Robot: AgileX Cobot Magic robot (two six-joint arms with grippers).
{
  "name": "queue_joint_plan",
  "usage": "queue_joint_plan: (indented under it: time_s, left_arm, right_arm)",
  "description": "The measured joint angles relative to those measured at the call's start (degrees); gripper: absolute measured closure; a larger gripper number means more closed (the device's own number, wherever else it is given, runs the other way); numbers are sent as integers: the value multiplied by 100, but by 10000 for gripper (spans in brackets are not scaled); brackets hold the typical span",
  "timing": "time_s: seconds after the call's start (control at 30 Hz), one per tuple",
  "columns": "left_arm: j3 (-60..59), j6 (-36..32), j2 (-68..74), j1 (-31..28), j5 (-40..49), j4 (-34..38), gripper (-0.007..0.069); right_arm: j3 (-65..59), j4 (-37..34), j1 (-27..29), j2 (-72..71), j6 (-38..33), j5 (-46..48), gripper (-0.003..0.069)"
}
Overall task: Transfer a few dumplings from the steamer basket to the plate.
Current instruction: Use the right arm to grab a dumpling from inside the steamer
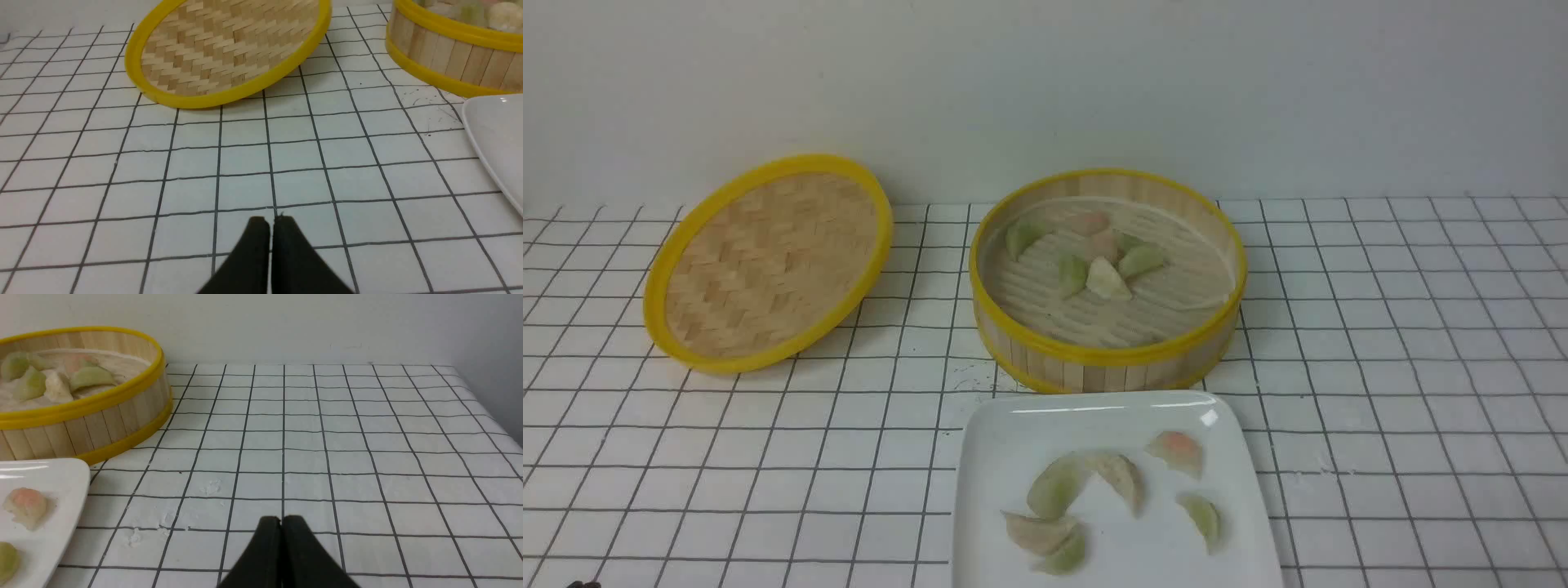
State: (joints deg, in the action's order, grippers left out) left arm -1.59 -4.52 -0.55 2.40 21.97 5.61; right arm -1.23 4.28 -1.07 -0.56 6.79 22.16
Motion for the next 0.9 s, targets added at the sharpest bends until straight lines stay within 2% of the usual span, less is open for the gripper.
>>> queue_joint_plan:
  time_s: [0.73, 0.83, 0.87, 0.9]
  left_arm:
    - [0, 0, 0, 0, 0, 0, 631]
    - [0, 0, 0, 0, 0, 0, 631]
    - [0, 0, 0, 0, 0, 0, 631]
    - [0, 0, 0, 0, 0, 0, 631]
  right_arm:
    - [0, -39, 0, 0, 63, -78, 673]
    - [-47, -827, 0, 0, 527, -883, 673]
    - [-47, -827, 0, 0, 527, -949, 673]
    - [-47, -1363, 0, 0, 826, -1493, 673]
